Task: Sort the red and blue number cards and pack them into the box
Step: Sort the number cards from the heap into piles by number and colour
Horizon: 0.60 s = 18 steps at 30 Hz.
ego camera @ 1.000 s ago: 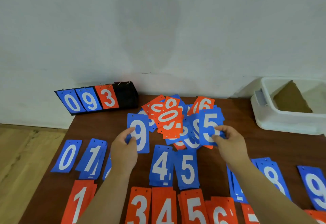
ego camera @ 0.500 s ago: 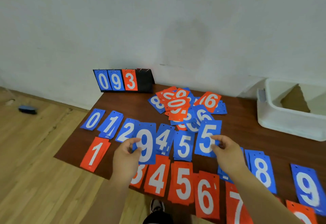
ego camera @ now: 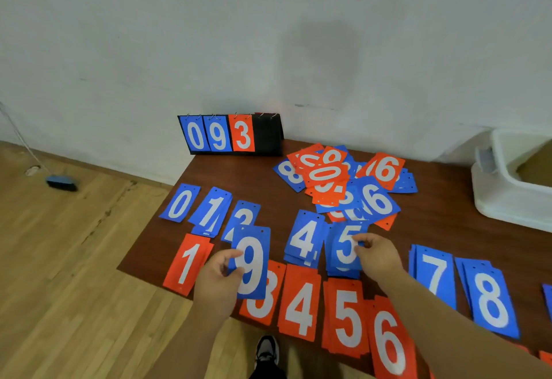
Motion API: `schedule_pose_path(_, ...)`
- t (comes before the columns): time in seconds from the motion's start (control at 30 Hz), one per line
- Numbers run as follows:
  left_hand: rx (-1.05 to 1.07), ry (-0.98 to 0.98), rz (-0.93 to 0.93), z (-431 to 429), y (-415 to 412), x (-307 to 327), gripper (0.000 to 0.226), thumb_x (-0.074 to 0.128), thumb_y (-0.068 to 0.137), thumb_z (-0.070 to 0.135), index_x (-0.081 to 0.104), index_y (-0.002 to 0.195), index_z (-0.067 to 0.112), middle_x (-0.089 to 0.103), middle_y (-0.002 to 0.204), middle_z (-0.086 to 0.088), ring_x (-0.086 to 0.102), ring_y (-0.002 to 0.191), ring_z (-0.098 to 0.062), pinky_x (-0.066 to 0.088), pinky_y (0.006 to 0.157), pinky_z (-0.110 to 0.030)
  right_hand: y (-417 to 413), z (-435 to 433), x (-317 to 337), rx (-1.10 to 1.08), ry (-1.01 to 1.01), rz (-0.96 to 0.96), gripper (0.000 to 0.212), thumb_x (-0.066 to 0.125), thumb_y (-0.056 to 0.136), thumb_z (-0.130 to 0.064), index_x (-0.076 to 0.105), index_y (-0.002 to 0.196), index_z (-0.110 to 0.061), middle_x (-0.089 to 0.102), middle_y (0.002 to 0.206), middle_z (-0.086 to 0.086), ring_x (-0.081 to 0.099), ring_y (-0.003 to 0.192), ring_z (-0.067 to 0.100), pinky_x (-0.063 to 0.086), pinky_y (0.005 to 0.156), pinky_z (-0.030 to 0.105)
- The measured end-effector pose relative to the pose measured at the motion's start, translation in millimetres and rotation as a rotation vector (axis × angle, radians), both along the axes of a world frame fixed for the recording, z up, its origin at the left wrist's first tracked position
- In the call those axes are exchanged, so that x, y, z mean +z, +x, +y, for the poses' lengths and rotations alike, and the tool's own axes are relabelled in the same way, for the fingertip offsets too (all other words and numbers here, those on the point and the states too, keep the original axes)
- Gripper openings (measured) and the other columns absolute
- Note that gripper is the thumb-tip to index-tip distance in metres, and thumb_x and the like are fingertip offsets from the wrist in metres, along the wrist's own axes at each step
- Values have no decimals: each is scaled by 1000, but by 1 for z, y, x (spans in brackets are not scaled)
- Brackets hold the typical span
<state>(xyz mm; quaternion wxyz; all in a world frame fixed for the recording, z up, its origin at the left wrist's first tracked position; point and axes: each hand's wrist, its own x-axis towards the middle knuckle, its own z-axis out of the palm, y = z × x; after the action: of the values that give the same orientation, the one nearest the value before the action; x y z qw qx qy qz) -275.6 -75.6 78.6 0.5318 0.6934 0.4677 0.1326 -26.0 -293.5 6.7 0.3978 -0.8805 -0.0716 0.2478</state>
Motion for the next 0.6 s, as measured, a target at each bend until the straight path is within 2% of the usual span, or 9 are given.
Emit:
schedule_pose_path(0.1, -56, 20, 45, 30, 4, -3, 31, 68, 95, 8, 66, 104, 38, 68, 112, 14, 65, 106, -12, 56, 72, -20, 4, 20, -15, 58, -109, -16, 28, 59, 98, -14, 69, 123, -22, 65, 106, 1, 56, 65, 11, 44, 55, 23)
schedule_pose_path(0.17, -112, 27, 68, 47, 12, -6, 29, 68, 95, 9, 67, 107, 35, 66, 113, 14, 63, 107, -11, 54, 70, -16, 5, 28, -28, 125, -222, -4, 30, 58, 99, -16, 67, 127, -24, 64, 116, 3, 63, 81, 15, 52, 64, 25)
schedule_pose_path(0.23, -196, 39, 89, 60, 22, -8, 27, 68, 96, 9, 65, 110, 33, 63, 116, 13, 59, 107, -6, 50, 66, -10, 3, 35, -39, 188, -350, 32, 34, 57, 99, -19, 65, 131, -28, 60, 129, 5, 63, 105, 22, 58, 87, 33)
schedule_pose_path(0.33, -307, 25, 92, 75, 41, -8, 31, 67, 96, 9, 63, 109, 37, 62, 116, 16, 59, 109, -6, 49, 68, -10, -2, 40, -40, 197, -522, 20, 37, 64, 96, -31, 62, 132, -39, 40, 138, 3, 50, 121, 26, 54, 98, 39)
schedule_pose_path(0.4, -355, 8, 88, 81, 55, -9, 33, 68, 95, 9, 63, 107, 39, 62, 117, 16, 58, 109, -3, 48, 71, -10, -5, 43, -27, 162, -534, 5, 37, 67, 94, -40, 62, 130, -42, 32, 149, 1, 38, 132, 28, 49, 102, 40)
schedule_pose_path(0.43, -373, 3, 75, 83, 62, -10, 33, 69, 95, 9, 64, 107, 39, 62, 119, 14, 58, 110, -3, 47, 73, -10, -8, 45, -16, 123, -474, 12, 37, 68, 93, -41, 63, 130, -39, 33, 152, 2, 41, 130, 28, 49, 100, 39)
schedule_pose_path(0.47, -393, 1, 60, 83, 70, -11, 32, 69, 94, 9, 65, 107, 38, 64, 119, 11, 59, 109, -4, 47, 74, -11, -11, 46, -4, 56, -338, 30, 35, 69, 93, -38, 66, 128, -34, 43, 148, 4, 52, 120, 25, 52, 92, 35)
schedule_pose_path(0.53, -447, 1, 45, 76, 88, -12, 31, 69, 94, 11, 65, 109, 38, 67, 114, 1, 64, 97, -12, 48, 69, -14, -22, 49, 27, -83, 8, 118, 27, 69, 95, -32, 69, 122, -30, 63, 126, 0, 67, 84, 21, 54, 69, 26)
schedule_pose_path(0.6, -500, -29, 45, 59, 109, -13, 31, 70, 94, 13, 65, 110, 40, 68, 113, 2, 65, 93, -13, 49, 66, -16, -36, 48, 57, -89, 213, 230, 25, 67, 97, -33, 68, 121, -38, 63, 122, -14, 70, 93, 15, 56, 76, 25)
